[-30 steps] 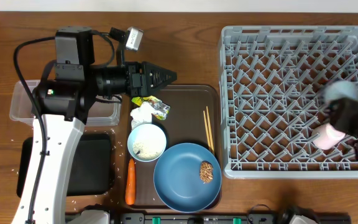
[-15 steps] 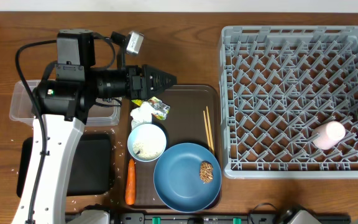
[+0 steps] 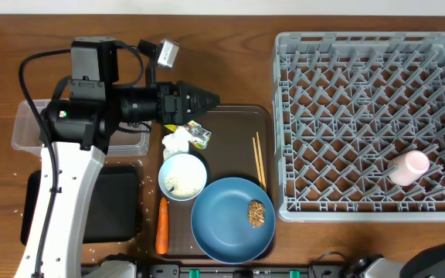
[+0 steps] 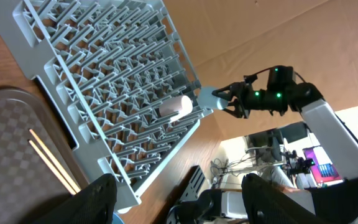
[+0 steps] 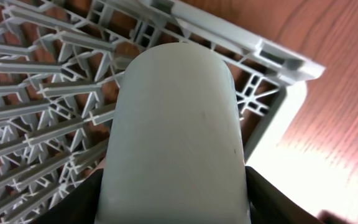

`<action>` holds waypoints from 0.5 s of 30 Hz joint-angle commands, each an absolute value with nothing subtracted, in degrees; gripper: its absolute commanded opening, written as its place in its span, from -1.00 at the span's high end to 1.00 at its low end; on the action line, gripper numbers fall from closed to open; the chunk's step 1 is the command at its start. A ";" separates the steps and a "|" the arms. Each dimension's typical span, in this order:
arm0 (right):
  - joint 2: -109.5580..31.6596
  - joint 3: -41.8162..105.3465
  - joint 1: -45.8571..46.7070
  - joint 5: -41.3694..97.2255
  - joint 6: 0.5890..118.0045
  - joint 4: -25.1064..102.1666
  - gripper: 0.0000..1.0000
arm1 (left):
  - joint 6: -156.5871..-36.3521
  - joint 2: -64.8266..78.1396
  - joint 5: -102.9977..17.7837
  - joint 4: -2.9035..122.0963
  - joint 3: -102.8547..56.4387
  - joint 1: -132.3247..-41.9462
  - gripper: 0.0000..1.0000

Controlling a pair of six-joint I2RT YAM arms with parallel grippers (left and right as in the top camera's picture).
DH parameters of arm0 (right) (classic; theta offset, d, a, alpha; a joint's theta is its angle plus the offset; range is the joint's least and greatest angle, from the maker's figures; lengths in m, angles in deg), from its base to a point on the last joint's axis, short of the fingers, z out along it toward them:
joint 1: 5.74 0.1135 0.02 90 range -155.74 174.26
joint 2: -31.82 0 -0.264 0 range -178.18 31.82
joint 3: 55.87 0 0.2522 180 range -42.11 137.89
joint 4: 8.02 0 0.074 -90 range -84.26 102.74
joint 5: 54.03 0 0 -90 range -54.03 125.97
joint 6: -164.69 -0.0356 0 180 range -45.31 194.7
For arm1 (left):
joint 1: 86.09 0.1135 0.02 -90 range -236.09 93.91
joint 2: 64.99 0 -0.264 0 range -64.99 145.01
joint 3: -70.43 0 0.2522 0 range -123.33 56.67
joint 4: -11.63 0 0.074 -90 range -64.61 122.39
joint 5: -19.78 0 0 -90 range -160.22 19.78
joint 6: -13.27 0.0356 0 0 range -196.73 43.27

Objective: Sort waste into correct bins and load items into the dishwasher rack
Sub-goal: 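Place the light-blue cup in the dish rack beside the pink cup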

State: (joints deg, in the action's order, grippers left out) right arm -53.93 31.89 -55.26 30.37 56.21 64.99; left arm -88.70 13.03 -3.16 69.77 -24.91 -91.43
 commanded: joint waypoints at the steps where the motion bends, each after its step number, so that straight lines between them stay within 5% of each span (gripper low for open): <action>1: -55.77 32.39 -56.35 27.55 54.36 64.92 0.09 | -87.74 13.03 -3.46 69.75 -25.33 -91.19 -0.31; 5: -57.56 32.39 -56.37 27.59 53.90 64.90 -0.01 | -87.74 13.01 -3.46 70.08 -25.33 -91.19 -0.31; 10: -57.84 32.65 -56.41 27.15 53.88 63.39 -0.73 | -87.74 13.01 -3.46 70.43 -25.31 -91.19 -0.32; 15: -56.62 34.03 -56.46 19.28 54.18 63.61 -0.66 | -86.14 13.01 -3.70 71.24 -25.33 -91.19 -0.41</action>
State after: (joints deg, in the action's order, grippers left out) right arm -57.78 32.13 -55.87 25.05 54.29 63.55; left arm -88.28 13.03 -3.18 70.80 -24.91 -91.43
